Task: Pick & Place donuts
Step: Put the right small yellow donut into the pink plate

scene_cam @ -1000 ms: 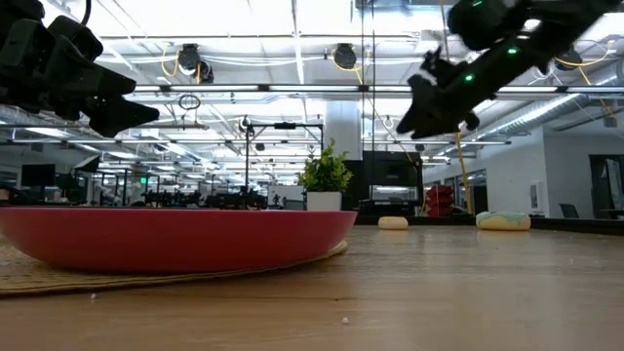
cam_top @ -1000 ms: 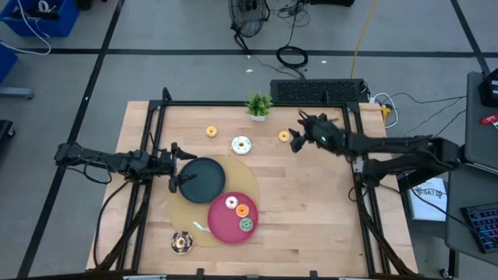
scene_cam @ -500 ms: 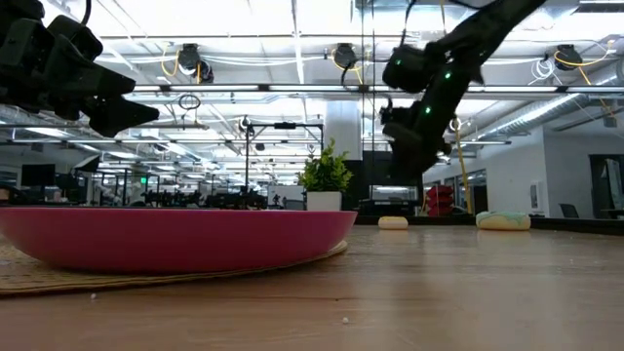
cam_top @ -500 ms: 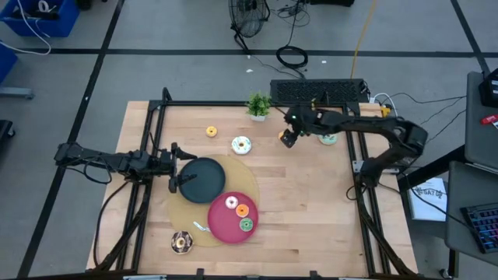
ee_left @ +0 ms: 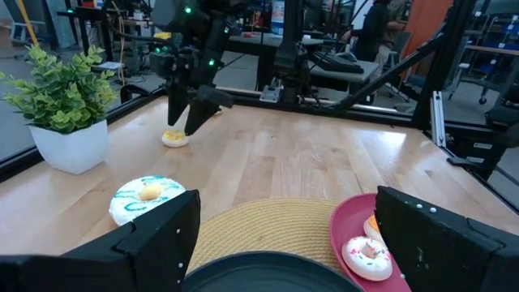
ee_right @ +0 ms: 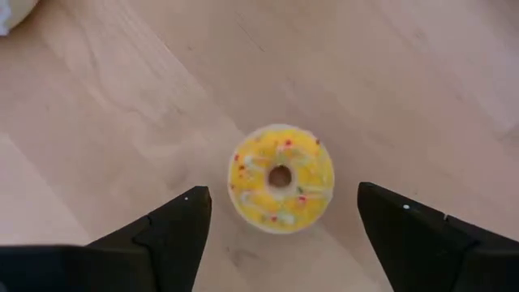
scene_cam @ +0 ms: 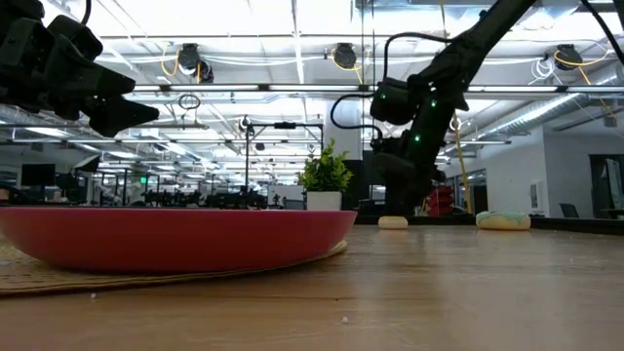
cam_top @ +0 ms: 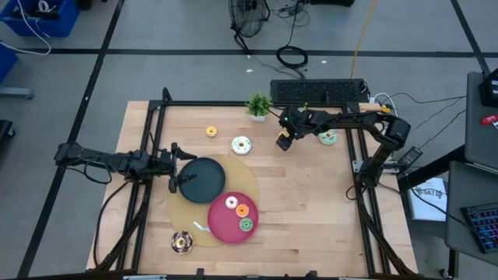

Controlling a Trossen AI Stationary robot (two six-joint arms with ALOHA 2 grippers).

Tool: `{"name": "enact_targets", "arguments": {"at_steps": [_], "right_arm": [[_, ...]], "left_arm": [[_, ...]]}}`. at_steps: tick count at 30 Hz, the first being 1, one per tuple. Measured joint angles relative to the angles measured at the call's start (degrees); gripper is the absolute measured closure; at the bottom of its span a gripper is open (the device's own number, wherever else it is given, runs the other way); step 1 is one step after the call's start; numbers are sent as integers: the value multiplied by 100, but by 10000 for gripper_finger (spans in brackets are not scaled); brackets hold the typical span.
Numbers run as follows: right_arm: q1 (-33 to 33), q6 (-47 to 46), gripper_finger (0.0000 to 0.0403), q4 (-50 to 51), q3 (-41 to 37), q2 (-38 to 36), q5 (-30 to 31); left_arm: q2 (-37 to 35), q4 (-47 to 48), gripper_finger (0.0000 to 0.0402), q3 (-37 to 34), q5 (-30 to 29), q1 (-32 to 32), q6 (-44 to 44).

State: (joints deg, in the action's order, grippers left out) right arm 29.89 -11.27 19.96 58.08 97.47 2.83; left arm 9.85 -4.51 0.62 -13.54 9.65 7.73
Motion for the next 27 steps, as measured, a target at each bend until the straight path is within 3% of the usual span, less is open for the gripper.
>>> {"name": "enact_targets", "arguments": {"at_steps": [16,27], "right_arm": [[-44,-2,108,-258,-305,-2,44],[-42,-6,108,-1208,-711,-2,39]], "left_arm": [[-2,-2,36,0,0,0,0],[-1,-1,36,0,0,0,0]]}}
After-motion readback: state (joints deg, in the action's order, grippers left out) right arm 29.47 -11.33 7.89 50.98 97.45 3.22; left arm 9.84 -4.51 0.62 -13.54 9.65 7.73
